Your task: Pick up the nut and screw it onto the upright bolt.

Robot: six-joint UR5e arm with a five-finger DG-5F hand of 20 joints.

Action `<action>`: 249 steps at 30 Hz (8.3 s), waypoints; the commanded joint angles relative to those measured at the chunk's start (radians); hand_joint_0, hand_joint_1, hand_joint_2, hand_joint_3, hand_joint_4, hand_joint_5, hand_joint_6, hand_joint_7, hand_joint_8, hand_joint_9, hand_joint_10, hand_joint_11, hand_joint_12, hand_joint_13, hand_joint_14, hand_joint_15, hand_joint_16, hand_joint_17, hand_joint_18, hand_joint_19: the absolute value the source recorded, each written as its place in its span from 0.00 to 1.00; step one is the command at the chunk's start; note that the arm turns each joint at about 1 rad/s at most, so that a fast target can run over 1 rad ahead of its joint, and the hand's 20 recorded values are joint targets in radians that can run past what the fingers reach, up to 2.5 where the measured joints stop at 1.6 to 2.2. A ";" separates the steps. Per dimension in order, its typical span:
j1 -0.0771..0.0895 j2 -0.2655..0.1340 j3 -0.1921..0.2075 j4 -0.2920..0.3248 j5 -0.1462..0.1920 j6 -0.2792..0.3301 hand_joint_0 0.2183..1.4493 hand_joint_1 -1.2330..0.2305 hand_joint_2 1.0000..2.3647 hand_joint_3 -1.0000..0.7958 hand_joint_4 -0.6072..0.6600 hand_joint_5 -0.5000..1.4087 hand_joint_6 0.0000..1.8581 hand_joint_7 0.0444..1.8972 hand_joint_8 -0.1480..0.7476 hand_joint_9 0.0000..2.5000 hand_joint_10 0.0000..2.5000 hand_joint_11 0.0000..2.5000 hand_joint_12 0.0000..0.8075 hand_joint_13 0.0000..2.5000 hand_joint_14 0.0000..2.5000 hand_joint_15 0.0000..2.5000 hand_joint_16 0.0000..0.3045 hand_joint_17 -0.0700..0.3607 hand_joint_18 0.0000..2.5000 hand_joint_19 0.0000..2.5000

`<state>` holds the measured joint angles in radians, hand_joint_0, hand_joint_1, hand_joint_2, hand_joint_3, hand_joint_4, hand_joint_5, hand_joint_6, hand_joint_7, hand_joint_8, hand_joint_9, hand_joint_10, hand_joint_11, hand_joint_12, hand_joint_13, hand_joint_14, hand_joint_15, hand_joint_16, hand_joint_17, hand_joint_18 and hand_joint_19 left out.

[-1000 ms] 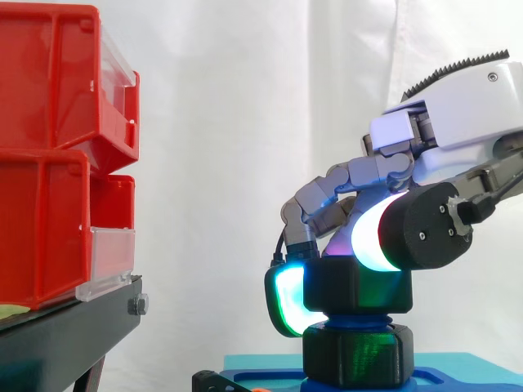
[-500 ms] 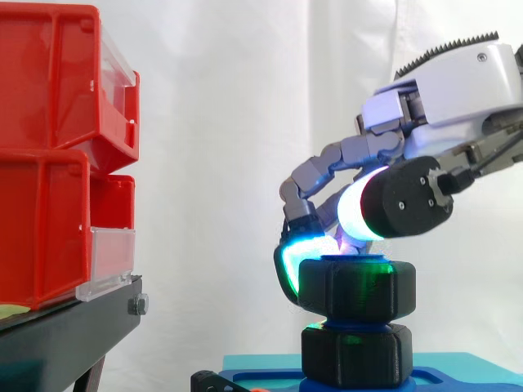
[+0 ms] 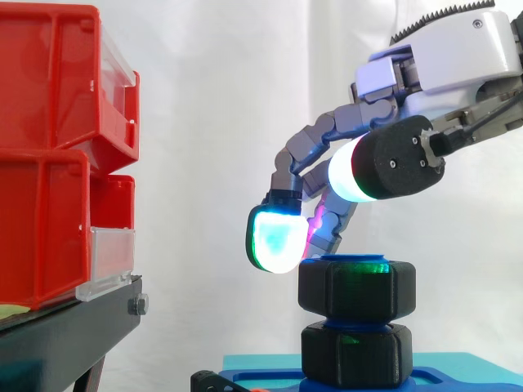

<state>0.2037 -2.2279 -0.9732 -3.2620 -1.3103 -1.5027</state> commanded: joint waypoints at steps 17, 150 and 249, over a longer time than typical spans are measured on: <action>0.062 -0.001 -0.001 -0.004 0.023 0.075 0.21 0.70 0.00 0.28 0.73 0.22 0.27 0.48 0.44 0.32 0.00 0.00 0.30 0.27 0.00 0.00 0.08 0.29 0.12 0.00; 0.000 0.001 -0.012 -0.100 -0.064 -0.025 0.21 0.63 0.00 0.28 0.60 0.25 0.37 0.59 0.47 0.38 0.00 0.00 0.28 0.30 0.00 0.00 0.05 0.25 0.14 0.00; -0.007 0.022 -0.039 0.008 -0.055 0.045 0.23 0.60 0.00 0.28 0.58 0.25 0.39 0.59 0.52 0.52 0.00 0.02 0.25 0.41 0.00 0.00 0.05 0.25 0.30 0.03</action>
<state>0.2027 -2.2047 -1.0128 -3.2523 -1.3593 -1.4551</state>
